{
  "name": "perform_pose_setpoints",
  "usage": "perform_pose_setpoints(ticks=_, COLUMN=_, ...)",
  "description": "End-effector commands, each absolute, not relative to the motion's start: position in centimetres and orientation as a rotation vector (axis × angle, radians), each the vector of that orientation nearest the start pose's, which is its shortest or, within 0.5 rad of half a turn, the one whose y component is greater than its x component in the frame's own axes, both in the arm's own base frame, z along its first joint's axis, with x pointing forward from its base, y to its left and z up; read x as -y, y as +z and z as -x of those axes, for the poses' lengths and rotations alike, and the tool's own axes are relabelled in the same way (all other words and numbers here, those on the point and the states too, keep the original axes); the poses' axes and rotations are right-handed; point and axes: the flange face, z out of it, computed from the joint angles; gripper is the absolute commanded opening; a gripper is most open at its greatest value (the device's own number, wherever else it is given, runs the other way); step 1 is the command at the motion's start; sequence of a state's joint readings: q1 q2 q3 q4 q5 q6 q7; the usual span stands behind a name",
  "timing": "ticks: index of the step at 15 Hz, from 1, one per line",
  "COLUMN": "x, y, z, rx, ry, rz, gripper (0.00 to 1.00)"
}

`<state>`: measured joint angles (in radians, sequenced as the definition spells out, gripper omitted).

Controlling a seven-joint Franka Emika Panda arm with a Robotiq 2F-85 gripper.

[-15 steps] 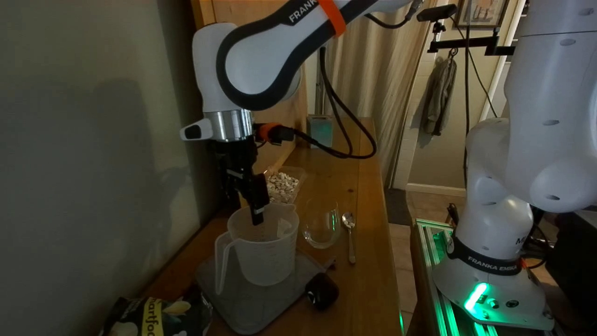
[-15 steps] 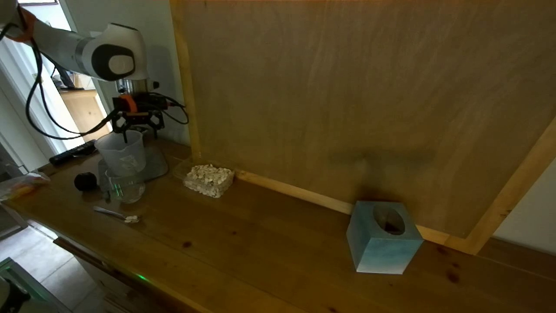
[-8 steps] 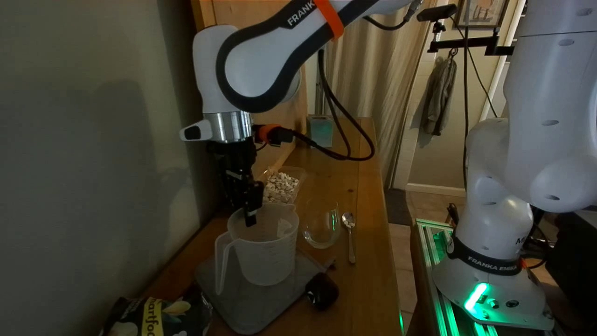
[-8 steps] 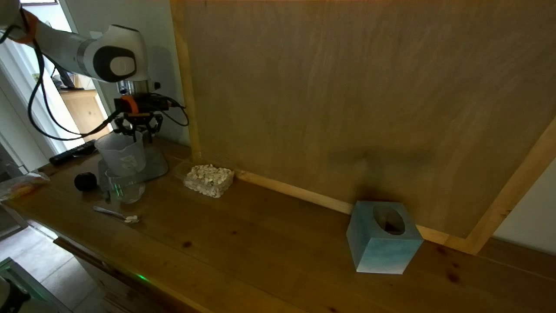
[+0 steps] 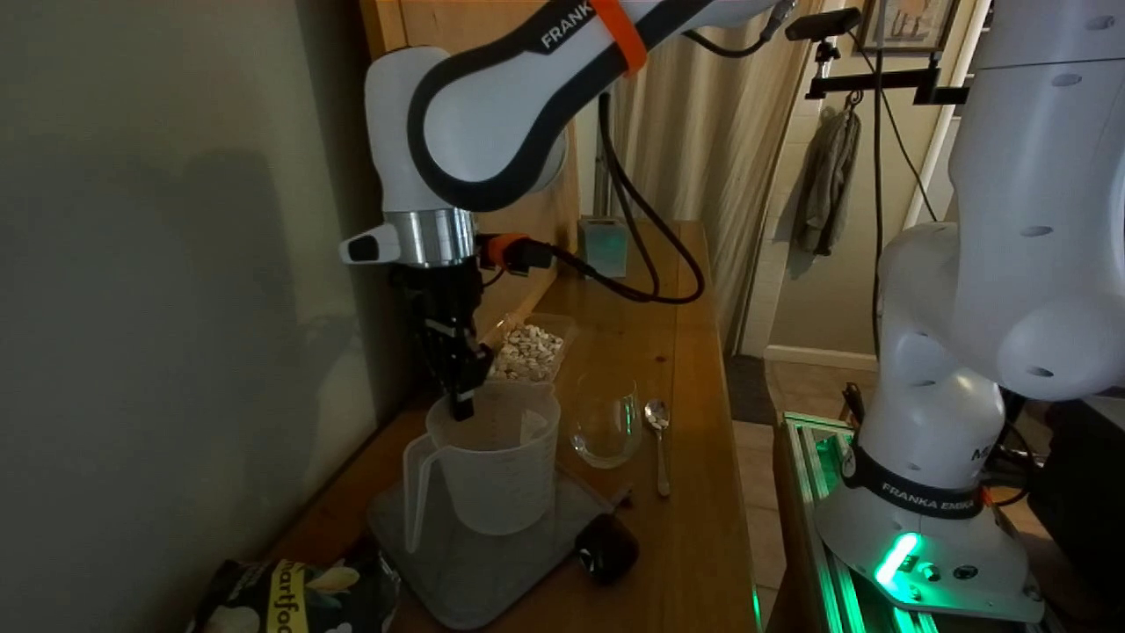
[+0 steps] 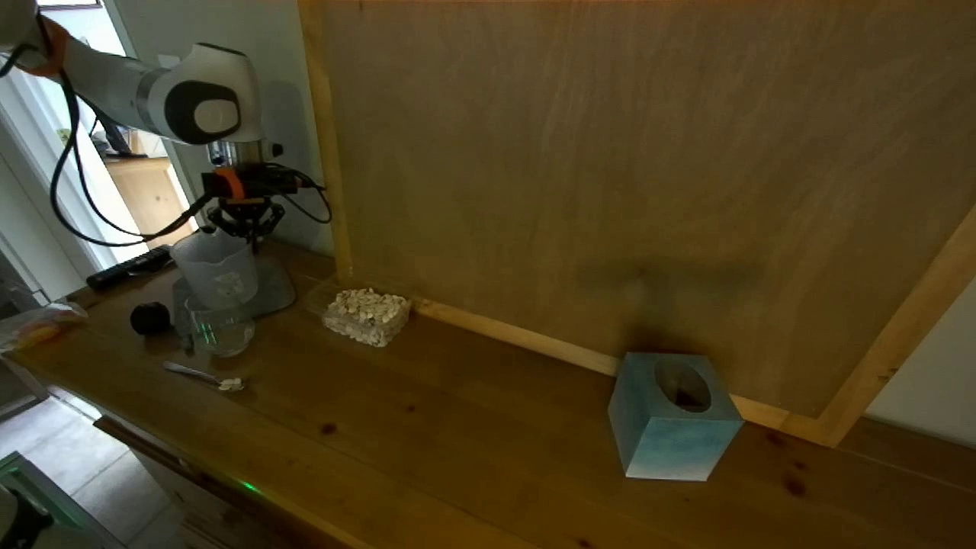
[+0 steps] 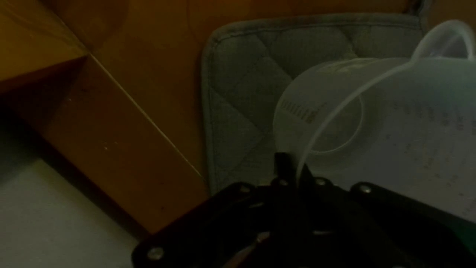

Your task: Pour the water in the jar into the glass cup

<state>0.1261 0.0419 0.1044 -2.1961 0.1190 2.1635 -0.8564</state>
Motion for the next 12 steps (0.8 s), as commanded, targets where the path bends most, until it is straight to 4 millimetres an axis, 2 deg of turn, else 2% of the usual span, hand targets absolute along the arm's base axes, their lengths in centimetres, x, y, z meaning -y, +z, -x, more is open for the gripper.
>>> perform_pose_setpoints(ticks=1, x=-11.5, y=36.4, z=-51.8, rx=1.476, ry=0.007, rz=2.627, gripper=0.01)
perform_pose_setpoints(ticks=8, x=-10.8, y=38.7, z=-50.6, rx=1.503, ry=-0.091, rz=2.559, gripper=0.01)
perform_pose_setpoints(ticks=12, x=-10.0, y=40.2, z=-49.2, rx=1.535, ry=-0.195, rz=2.516, gripper=0.01)
